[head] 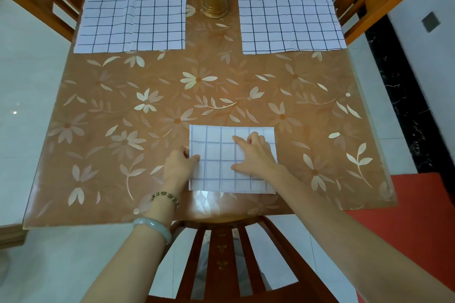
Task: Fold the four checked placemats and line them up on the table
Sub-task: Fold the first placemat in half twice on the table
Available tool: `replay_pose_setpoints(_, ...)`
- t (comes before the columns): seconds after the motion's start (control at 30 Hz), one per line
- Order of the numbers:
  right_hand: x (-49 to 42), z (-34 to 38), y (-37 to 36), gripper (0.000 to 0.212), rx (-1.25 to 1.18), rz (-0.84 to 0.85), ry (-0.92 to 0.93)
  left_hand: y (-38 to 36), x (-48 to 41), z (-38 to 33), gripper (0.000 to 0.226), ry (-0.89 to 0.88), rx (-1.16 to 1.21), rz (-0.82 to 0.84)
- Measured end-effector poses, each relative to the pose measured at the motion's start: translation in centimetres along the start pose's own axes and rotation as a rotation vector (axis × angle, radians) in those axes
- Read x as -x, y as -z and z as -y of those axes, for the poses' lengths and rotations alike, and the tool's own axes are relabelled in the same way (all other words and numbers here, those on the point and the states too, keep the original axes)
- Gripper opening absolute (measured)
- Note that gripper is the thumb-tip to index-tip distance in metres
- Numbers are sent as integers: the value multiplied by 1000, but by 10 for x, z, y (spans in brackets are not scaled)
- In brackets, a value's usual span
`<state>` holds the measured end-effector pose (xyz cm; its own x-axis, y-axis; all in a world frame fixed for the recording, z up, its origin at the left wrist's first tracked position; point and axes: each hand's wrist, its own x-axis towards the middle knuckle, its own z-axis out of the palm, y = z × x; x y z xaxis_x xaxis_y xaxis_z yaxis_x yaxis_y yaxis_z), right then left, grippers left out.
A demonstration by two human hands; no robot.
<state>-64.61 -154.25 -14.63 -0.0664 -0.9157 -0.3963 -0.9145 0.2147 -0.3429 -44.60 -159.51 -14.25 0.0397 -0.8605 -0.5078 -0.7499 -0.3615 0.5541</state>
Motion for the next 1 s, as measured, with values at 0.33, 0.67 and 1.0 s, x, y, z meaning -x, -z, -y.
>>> replay_pose_setpoints(0.33, -18, 60, -20, 108, 84, 83, 102, 69, 7, 29, 31, -16, -28, -55)
replay_pose_setpoints(0.67, -25, 90, -24, 119, 149, 143, 119, 88, 37, 2, 29, -149, -54, -131)
replay_pose_setpoints(1.0, -9, 31, 9, 27, -1109, 35, -220, -1, 61, -56, 39, -340, -56, 3)
